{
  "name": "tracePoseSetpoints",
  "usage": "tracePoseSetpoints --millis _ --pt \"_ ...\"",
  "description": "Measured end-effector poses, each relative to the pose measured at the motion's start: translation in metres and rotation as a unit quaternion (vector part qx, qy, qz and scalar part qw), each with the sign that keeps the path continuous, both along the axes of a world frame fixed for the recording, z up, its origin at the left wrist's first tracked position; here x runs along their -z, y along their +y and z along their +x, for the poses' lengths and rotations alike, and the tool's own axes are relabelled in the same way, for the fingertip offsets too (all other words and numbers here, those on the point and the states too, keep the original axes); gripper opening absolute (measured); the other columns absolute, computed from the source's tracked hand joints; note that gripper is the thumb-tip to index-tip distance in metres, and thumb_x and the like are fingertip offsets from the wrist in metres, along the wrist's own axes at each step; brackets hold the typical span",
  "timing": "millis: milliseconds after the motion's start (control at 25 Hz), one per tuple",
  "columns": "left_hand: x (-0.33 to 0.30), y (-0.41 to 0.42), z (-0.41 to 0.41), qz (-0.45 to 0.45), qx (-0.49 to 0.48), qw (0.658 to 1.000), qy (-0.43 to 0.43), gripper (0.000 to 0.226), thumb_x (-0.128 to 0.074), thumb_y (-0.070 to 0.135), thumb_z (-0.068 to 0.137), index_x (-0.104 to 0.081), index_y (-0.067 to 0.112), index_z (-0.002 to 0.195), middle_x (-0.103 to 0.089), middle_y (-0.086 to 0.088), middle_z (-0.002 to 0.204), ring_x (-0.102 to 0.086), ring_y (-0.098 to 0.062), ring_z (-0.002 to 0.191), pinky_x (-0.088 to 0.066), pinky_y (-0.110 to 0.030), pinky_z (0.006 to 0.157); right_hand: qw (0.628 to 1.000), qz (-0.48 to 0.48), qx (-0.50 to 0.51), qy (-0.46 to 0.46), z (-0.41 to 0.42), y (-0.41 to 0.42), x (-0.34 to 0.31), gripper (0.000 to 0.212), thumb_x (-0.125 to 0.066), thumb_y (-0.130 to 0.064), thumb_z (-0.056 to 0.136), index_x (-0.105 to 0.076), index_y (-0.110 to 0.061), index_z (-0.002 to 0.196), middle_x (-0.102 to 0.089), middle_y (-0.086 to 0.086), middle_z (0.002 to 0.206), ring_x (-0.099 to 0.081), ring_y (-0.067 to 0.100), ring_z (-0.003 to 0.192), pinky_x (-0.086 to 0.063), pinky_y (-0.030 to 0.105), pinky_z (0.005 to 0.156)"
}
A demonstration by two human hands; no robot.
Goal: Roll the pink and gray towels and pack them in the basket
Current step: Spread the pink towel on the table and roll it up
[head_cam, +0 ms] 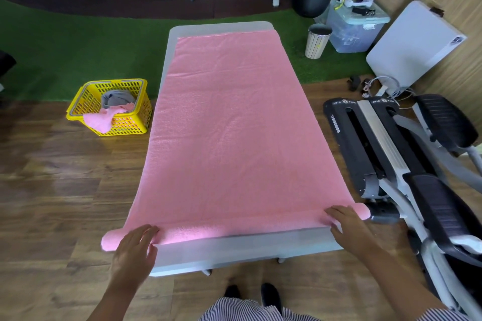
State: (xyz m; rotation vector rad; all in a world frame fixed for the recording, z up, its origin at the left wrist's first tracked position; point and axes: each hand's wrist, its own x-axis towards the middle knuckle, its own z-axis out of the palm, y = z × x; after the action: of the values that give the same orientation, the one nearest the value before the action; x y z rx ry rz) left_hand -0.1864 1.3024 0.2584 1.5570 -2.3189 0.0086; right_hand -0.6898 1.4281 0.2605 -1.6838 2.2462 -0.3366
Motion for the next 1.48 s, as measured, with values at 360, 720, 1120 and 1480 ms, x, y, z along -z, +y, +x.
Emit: tracePoseSetpoints --millis 360,720,1120,1480 --pt "-0.002 0.0 0.008 -0.016 0.029 0.999 -0.005 0.037 -0.04 0.025 0.08 -0.074 0.01 0.085 -0.07 0.001 0.081 -0.067 -0.024 0.07 -0.041 -0.032 0.075 0.998 -0.041 -0.026 0.05 -0.002 0.001 -0.006 0.024 -0.067 -0.005 0.071 -0.07 -0.009 0.094 -0.067 0.002 0.091 -0.063 0.021 0.089 -0.026 0.043 0.107" --pt "-0.012 -0.014 -0.003 0.04 0.011 0.999 -0.023 0.036 -0.057 0.021 0.072 -0.069 0.002 0.1 -0.071 -0.012 0.097 -0.069 -0.03 0.086 -0.056 -0.046 0.077 0.999 -0.03 0.008 0.035 0.005 -0.006 -0.011 0.034 -0.066 -0.003 0.073 -0.067 -0.008 0.107 -0.065 0.003 0.105 -0.06 0.024 0.098 -0.025 0.04 0.108" --pt "-0.025 -0.002 -0.01 0.034 0.012 0.999 -0.028 0.042 -0.038 0.027 0.076 -0.076 0.01 0.08 -0.07 0.001 0.068 -0.065 -0.024 0.055 -0.055 -0.042 0.058 0.999 0.008 0.0 0.032 0.002 -0.006 -0.015 0.021 -0.065 -0.003 0.075 -0.07 -0.007 0.095 -0.07 0.006 0.093 -0.063 0.026 0.09 -0.021 0.037 0.109" --pt "-0.015 -0.005 0.002 0.066 -0.018 0.998 -0.005 0.043 -0.043 0.032 0.079 -0.071 0.006 0.099 -0.07 -0.011 0.1 -0.068 -0.032 0.089 -0.056 -0.051 0.076 0.998 -0.045 0.014 0.031 0.008 -0.006 -0.024 0.031 -0.066 0.01 0.071 -0.069 -0.003 0.099 -0.067 0.009 0.098 -0.062 0.031 0.09 -0.049 0.042 0.089"
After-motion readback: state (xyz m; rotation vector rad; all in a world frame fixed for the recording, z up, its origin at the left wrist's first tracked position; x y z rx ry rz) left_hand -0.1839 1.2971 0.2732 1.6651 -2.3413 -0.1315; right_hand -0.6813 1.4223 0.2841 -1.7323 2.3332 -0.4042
